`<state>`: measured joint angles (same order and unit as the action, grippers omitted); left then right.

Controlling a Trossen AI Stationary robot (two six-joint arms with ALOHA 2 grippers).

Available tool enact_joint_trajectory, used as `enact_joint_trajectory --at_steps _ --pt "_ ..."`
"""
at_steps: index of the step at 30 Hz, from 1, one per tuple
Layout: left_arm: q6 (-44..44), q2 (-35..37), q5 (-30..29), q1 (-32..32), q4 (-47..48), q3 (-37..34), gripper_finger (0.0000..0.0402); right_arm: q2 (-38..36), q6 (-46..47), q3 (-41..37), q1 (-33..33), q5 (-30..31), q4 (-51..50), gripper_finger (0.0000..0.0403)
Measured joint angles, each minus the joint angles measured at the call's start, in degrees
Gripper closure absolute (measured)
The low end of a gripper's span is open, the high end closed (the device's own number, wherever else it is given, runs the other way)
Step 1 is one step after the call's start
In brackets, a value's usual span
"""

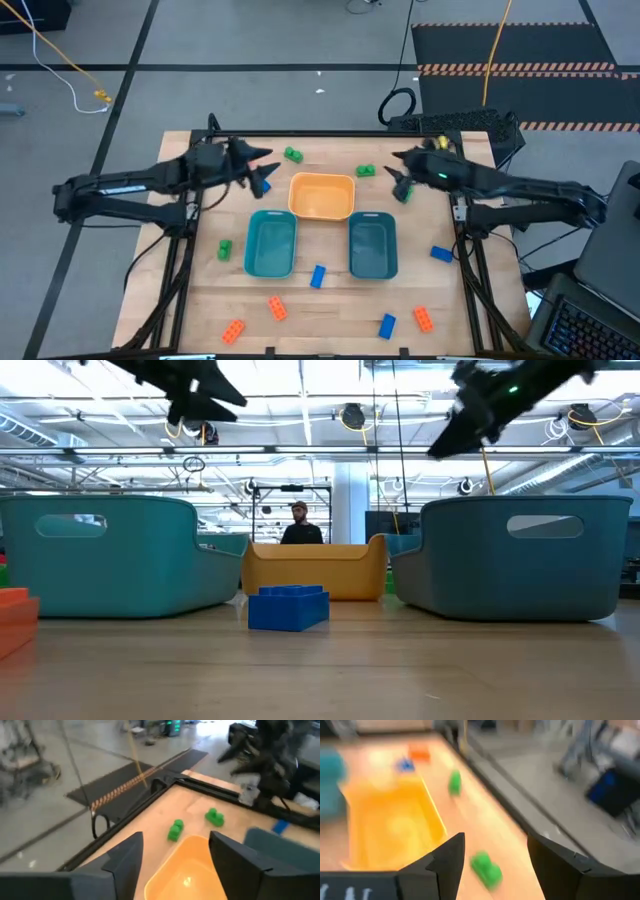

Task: Sort & place blocks by color
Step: Put the green game piece into the yellow bin

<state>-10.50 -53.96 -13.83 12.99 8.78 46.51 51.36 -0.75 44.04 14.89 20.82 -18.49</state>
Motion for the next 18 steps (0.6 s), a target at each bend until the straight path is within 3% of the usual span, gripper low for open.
enact_joint_trajectory --at_steps 8,18 --pt "2.2 -4.0 6.6 3.7 -2.5 0.8 0.0149 17.1 -4.6 7.7 5.4 -10.7 -1.3 0.0194" --pt "3.0 -4.3 9.2 4.9 -4.2 0.8 0.0158 29.4 -10.9 8.9 13.1 -13.6 -1.4 0.0181"
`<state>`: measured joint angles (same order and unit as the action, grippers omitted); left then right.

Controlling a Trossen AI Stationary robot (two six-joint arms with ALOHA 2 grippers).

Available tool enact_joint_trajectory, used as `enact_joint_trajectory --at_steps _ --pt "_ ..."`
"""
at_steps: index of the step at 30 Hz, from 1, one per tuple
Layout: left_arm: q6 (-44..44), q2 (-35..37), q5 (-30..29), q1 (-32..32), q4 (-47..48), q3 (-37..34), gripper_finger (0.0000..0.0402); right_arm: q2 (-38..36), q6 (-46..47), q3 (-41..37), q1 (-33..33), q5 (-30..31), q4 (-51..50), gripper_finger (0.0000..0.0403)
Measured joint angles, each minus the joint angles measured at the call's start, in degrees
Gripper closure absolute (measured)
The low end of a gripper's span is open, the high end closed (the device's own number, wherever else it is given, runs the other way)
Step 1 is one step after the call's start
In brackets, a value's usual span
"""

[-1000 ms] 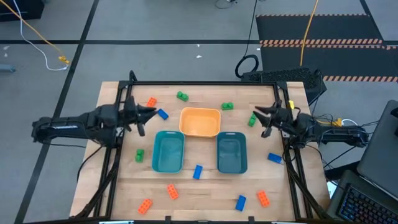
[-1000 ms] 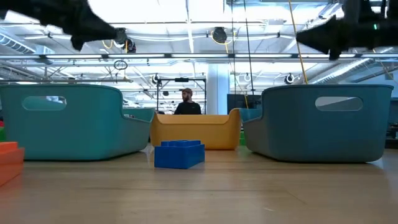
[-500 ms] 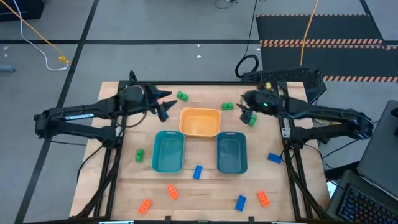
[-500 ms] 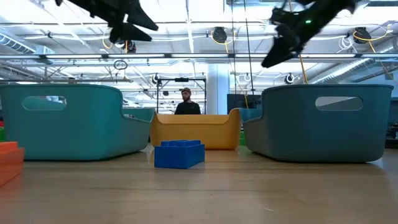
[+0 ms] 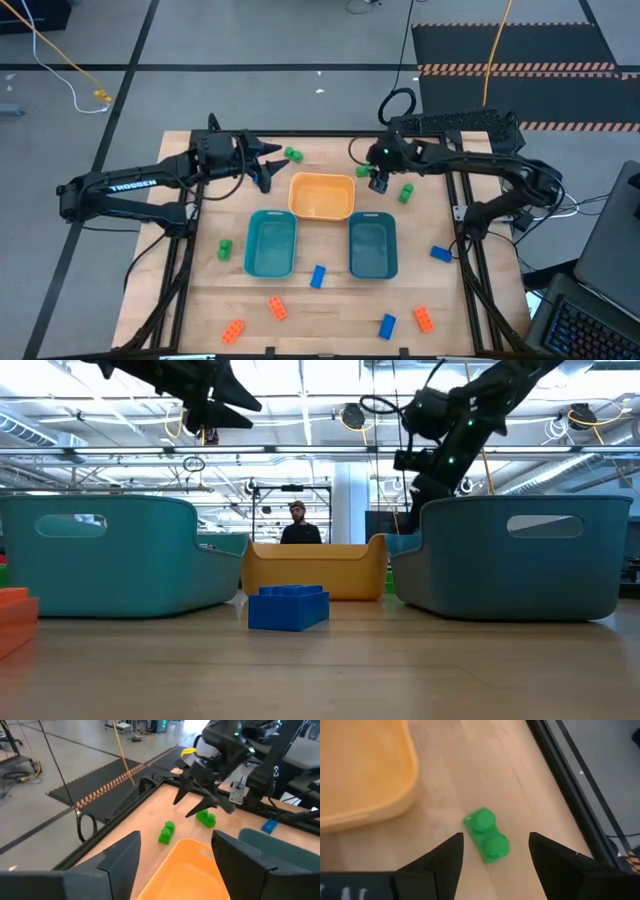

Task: Sort & place blocks by color
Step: Put the green game piece into the yellow bin

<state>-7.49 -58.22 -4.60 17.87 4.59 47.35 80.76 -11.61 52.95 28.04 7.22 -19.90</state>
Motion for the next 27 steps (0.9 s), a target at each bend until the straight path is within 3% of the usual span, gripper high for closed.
enact_joint_trajectory --at_steps 9,15,27 --pt "2.0 0.0 -0.9 0.0 -4.6 0.0 0.0158 4.0 -2.9 0.0 4.4 -9.1 -1.3 0.0179" --pt "2.8 0.0 -0.3 0.0 -7.0 -1.2 0.0158 8.0 -5.1 0.6 6.8 -9.1 -2.4 0.0179" --pt "3.2 0.0 -0.2 -1.9 -2.7 -1.5 0.0158 16.8 -6.1 8.3 8.6 -10.5 -8.0 0.0179"
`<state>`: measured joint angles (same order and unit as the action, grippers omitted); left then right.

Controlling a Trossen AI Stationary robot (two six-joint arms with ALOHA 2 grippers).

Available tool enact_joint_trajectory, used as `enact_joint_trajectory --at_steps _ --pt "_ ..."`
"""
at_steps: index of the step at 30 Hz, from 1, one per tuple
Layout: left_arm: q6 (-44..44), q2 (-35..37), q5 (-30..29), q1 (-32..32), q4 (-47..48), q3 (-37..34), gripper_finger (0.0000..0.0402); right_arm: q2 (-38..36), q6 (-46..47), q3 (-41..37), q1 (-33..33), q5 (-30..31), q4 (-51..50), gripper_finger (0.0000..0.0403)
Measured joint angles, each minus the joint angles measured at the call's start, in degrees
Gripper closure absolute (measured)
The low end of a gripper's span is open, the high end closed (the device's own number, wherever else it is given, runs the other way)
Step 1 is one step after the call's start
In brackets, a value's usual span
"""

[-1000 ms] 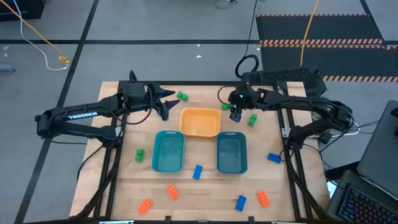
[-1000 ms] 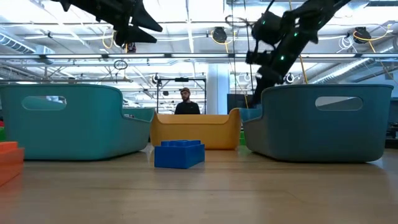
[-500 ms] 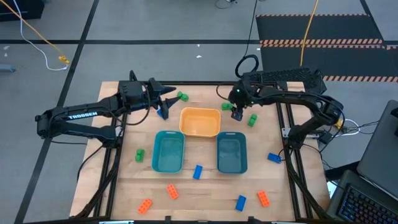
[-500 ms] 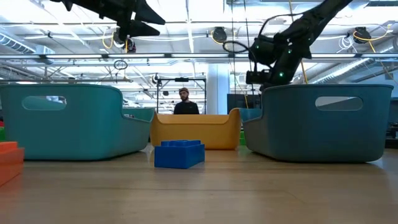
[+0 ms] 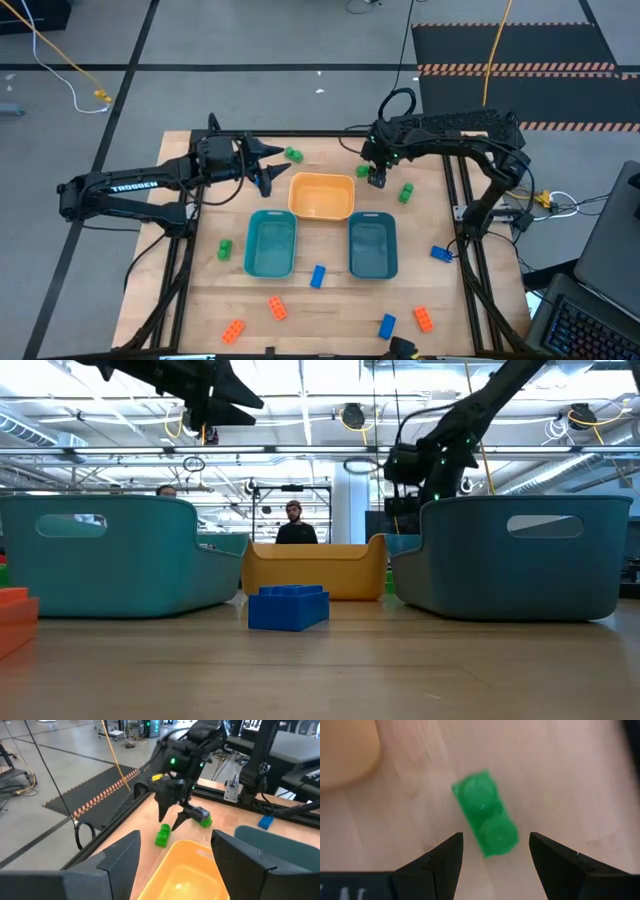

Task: Sort & place blocks by color
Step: Put the green game piece into the yellow bin

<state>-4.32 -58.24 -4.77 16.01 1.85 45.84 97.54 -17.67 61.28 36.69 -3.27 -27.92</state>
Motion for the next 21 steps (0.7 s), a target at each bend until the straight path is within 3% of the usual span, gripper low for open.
enact_joint_trajectory --at_steps 21 --pt "1.1 0.0 -1.2 -2.6 1.6 -0.1 0.0158 4.8 -5.9 -0.5 -1.4 0.1 5.4 0.0186"
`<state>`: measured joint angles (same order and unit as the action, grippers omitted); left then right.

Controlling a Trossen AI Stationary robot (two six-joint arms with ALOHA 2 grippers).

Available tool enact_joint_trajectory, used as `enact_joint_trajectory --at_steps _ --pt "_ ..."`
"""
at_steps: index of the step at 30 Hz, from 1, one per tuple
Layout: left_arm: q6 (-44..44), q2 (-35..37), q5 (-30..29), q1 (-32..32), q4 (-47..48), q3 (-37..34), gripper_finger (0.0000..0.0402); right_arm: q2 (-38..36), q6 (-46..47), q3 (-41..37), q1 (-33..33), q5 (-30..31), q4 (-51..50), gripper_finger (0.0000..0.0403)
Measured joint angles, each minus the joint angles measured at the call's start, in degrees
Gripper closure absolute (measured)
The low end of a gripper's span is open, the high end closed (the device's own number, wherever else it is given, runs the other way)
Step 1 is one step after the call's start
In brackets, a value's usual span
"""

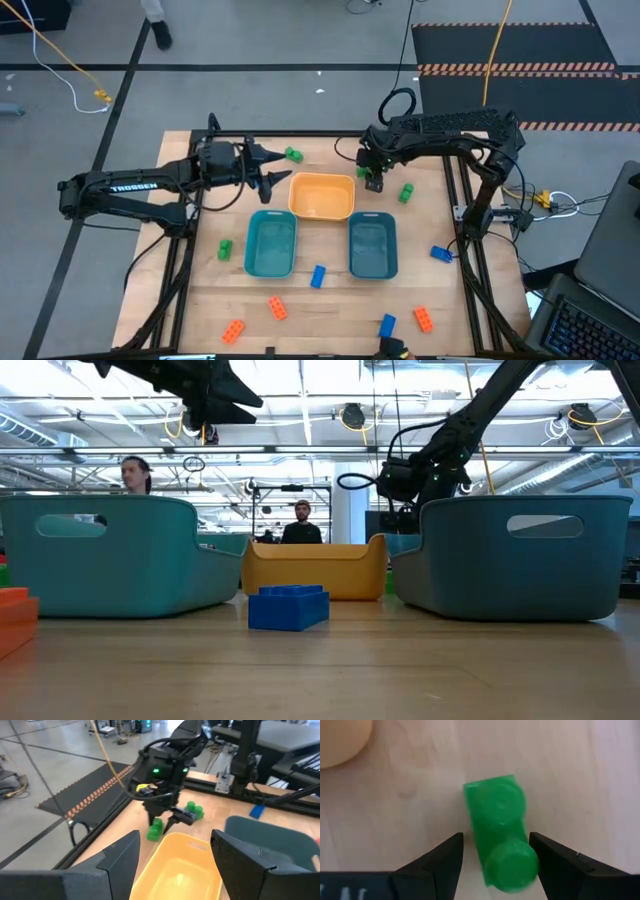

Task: Sort & place blocks by color
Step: Put the green game piece into the yellow bin

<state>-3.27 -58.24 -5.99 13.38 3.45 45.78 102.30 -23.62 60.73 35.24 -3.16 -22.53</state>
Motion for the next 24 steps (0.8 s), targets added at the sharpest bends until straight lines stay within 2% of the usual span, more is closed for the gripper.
enact_joint_trajectory --at_steps 4,8,13,17,19,24 --pt "0.1 0.0 -0.6 0.0 1.0 0.0 0.0158 -0.2 0.0 -0.3 -0.8 0.1 -0.2 0.0221" --pt "0.1 0.0 -0.6 0.0 1.2 0.0 0.0158 -0.8 -0.5 -0.3 -1.6 1.8 -0.4 0.0278" --pt "-0.1 0.0 -0.6 0.0 1.7 0.0 0.0158 -1.8 -0.7 -0.3 -2.0 7.7 -1.7 0.0283" --pt "0.0 0.0 -0.8 0.0 2.2 0.0 0.0158 -6.4 0.1 -0.4 -2.4 12.4 -3.3 0.0283" --pt "0.2 0.0 -2.5 0.0 2.8 0.0 0.0158 -10.6 0.9 -0.4 -2.9 9.8 -3.8 0.0283" --pt "0.3 -0.2 -10.3 0.1 5.4 0.0 0.0158 -21.3 8.3 -0.4 -6.4 -3.5 -2.0 0.0283"
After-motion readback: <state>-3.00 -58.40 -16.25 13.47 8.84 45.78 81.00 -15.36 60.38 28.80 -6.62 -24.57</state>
